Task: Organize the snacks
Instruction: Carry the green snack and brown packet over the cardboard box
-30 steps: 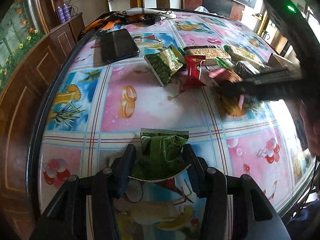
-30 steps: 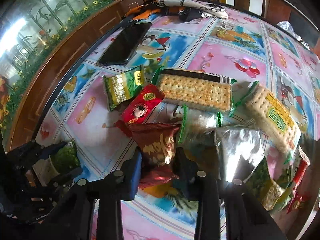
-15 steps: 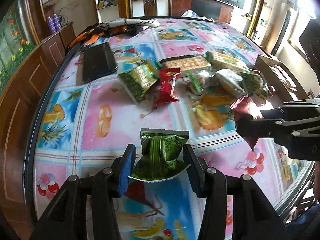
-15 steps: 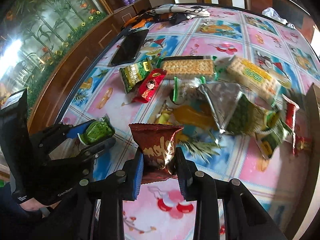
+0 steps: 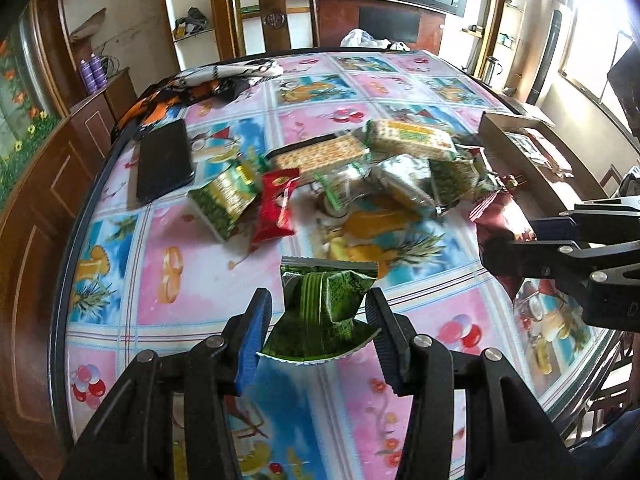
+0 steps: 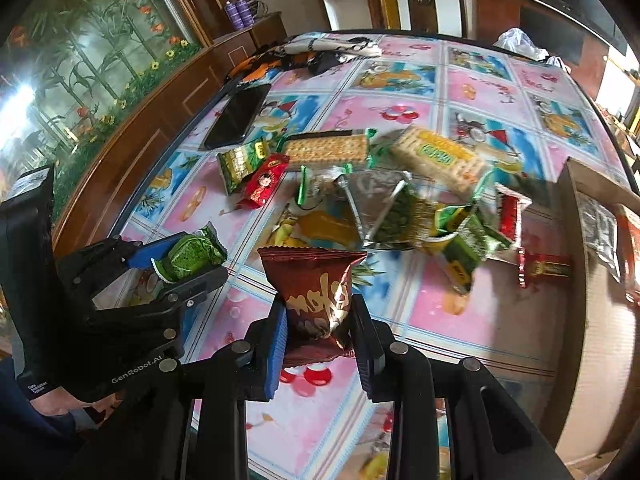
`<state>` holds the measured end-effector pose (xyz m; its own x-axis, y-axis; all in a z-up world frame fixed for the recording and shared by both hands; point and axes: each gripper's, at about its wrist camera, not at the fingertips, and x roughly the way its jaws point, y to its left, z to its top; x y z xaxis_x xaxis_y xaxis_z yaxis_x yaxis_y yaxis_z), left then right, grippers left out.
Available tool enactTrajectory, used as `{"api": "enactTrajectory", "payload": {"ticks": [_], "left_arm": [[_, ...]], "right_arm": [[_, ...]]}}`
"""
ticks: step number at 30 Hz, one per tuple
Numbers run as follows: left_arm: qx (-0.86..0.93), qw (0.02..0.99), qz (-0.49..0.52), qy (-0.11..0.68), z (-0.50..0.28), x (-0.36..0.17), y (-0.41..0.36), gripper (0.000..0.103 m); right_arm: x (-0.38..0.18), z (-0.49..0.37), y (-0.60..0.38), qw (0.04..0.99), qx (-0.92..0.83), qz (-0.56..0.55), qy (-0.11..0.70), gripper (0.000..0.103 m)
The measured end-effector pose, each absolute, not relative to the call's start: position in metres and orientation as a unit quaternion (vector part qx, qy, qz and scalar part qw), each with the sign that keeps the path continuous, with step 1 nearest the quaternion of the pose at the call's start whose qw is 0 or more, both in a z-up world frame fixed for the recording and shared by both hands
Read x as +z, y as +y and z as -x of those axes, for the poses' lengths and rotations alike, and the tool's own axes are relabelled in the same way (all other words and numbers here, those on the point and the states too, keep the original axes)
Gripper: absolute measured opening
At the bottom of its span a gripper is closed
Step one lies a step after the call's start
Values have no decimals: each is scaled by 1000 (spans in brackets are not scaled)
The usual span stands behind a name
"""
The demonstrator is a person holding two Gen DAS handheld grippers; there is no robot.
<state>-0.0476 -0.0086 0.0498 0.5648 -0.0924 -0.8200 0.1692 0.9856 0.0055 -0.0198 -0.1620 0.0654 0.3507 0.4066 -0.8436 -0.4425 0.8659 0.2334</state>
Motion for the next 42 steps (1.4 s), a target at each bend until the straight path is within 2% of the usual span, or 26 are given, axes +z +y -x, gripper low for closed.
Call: {"api": "enactTrajectory", "payload": {"ticks": [19,42], "left_arm": [[-109,889,-79,437,32,76,-84,48],[-201,882,-134,405,10,101,-224,48]], "right_arm": [[89,21,-236,848,225,-7,481,33],[99,25,-365,871,139,-65,467,33]]}}
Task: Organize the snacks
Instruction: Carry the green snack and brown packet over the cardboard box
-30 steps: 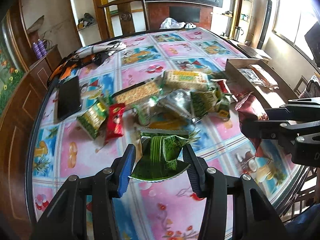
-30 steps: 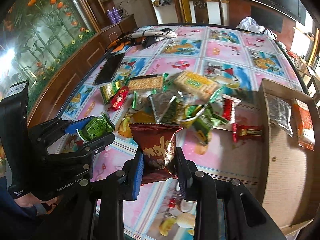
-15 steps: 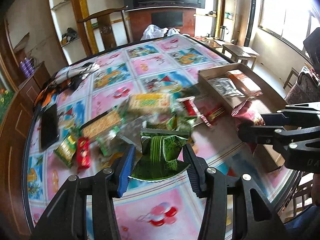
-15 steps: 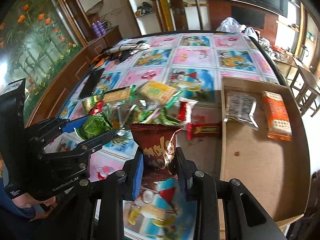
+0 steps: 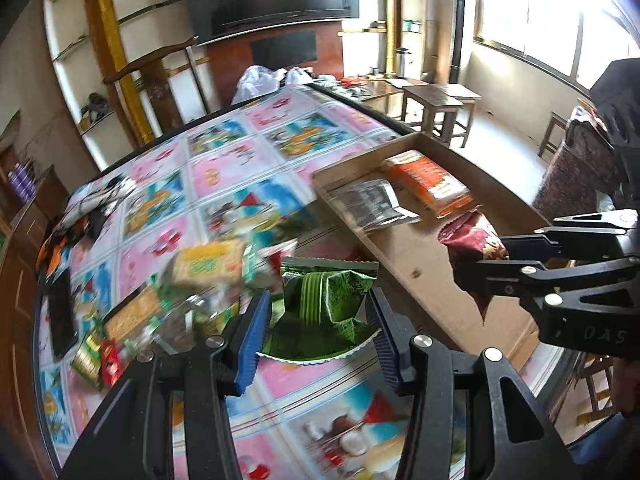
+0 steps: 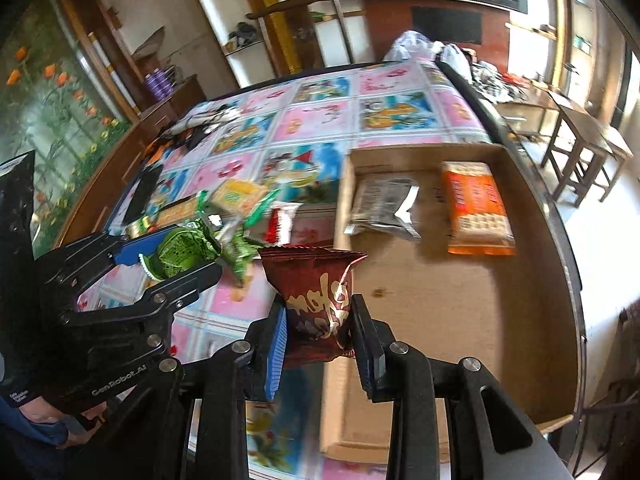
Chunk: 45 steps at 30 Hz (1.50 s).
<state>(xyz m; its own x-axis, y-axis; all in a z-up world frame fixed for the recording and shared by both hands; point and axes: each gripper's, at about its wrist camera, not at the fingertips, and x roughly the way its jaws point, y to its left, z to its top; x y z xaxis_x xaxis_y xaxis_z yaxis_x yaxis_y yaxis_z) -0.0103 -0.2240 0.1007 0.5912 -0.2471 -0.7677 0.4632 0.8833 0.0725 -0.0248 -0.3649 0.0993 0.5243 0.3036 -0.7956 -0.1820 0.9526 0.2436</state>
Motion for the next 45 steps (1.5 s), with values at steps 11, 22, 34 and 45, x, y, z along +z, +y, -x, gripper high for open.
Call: {"api": "enactTrajectory", "payload": {"ticks": [11,22,34,45], "left_arm": [[-267,859,-133,416,-1,86,-297,48],[-278,836,-130,454,-14,50,-338,48],[-265,832,-145,465,-19,32,-347,48],[-261,830,-148,470,-20,26,-348,49]], "right_arm": [[83,21,-441,864,64,-123,483,33],[57,19,-475,846,42,-142,513,33],[41,3,-480,837,43,-135,529,33],[35,-3,-473,837,45,-124,531,35]]}}
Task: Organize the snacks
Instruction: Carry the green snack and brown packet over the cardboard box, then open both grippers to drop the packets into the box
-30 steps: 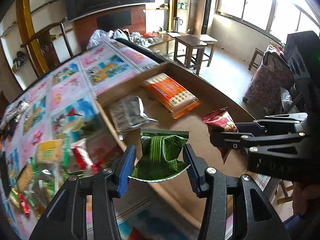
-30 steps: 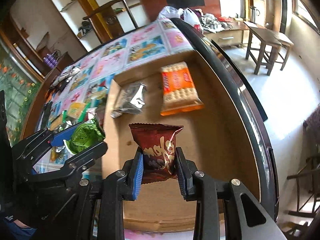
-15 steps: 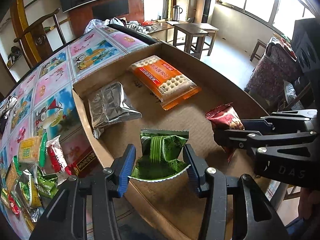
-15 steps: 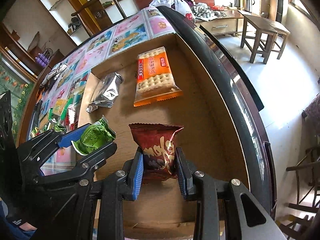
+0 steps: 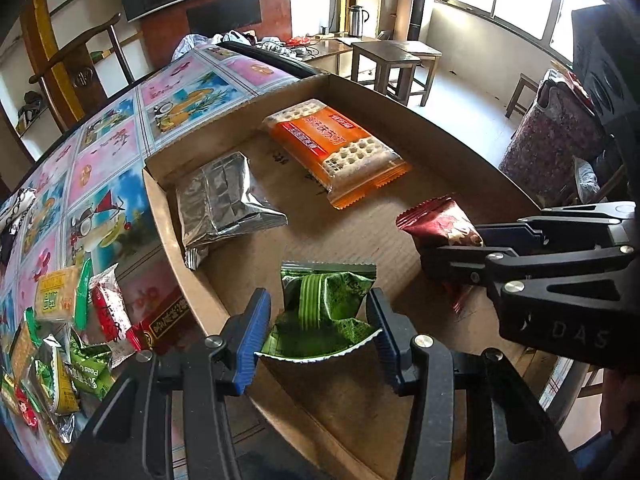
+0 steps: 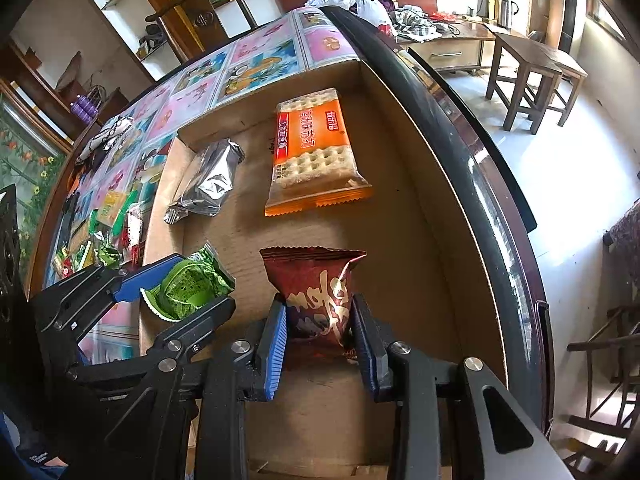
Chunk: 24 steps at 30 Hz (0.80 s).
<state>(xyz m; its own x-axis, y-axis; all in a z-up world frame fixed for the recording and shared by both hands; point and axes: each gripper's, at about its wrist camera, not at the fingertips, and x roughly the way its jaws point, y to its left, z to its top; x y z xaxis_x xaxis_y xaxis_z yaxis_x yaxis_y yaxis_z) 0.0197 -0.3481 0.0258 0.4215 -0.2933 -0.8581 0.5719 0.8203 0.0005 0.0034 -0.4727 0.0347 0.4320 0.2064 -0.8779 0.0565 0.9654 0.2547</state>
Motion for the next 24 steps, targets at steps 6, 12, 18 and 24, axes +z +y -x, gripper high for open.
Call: {"api": "enactTrajectory", "payload": {"ticks": [6,12,18,24], "left_arm": [[-264,830,-144,469,-19,29,-348,60],[-265,836,-133,461,-19,42,-340,60],[-255,850,-114,446,-17,62,-315,60],[-227,867,-85,436,-20,79,-269,60]], "right_arm": [[40,-2,-473,841,41,-121,525,44],[55,4,-477,854,25,-125,504,45],[70,7,-469,863,27,-133,486,45],[79,5,-438,866,58,-132,479,45]]}}
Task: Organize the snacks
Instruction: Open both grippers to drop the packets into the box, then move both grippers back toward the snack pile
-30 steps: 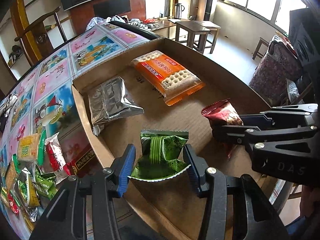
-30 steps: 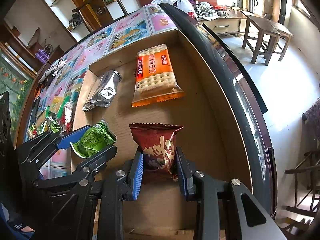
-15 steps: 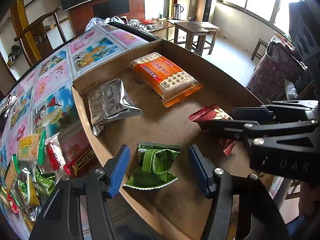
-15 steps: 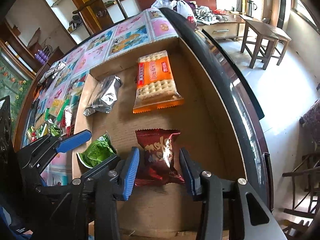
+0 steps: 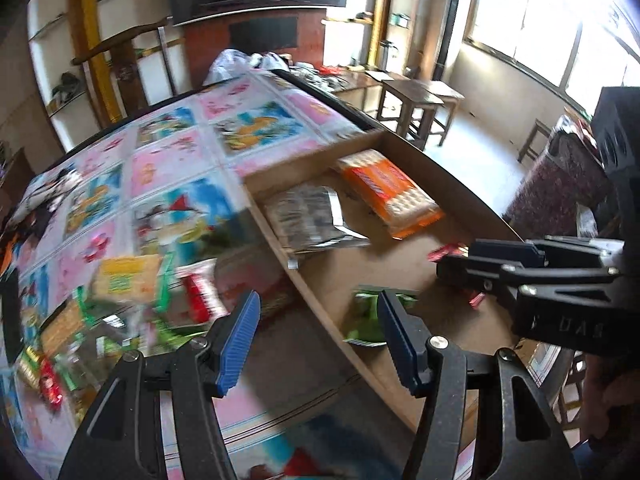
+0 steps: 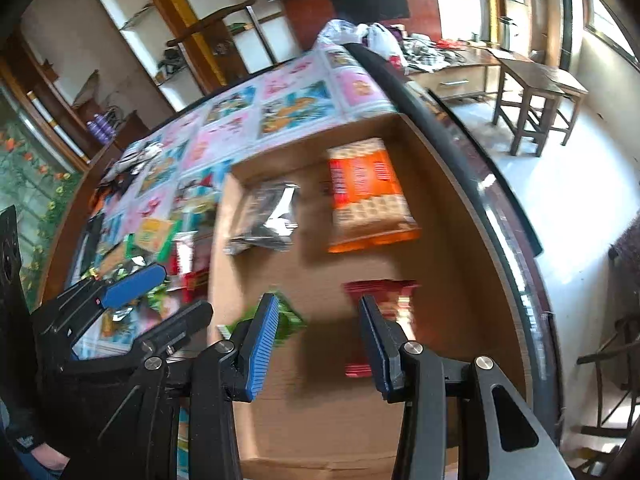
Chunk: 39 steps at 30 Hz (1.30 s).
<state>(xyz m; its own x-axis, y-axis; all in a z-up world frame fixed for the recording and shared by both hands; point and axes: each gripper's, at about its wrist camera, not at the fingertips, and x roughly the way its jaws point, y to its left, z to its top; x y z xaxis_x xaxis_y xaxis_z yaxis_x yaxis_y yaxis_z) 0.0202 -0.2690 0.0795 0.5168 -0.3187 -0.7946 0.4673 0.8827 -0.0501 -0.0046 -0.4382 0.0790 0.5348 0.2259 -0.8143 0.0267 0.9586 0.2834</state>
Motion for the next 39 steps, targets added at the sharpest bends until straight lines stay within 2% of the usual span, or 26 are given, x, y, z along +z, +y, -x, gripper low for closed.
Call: {"api": "enactTrajectory", "payload": {"ticks": [10,28,34,36,39], "left_arm": [[-162,886,-47,433,-23,90,-174,61],[-58,890,8,452,1,68,-25,61],[-27,893,-1,450,-3,67,21,62],[-23,892,-12,451,-11,66,37,66],[-24,892,-32,450,-28,65,53,67]], "right_arm": [[82,-3,-362,860,121,-103,485,49],[59,15,-255,825,211,-29,523,53],[51,21,-239,820,211,-30,531,53],[50,23,-235,819,210,-32,532,54],[48,25,-232,820,204,-38,534,54]]}}
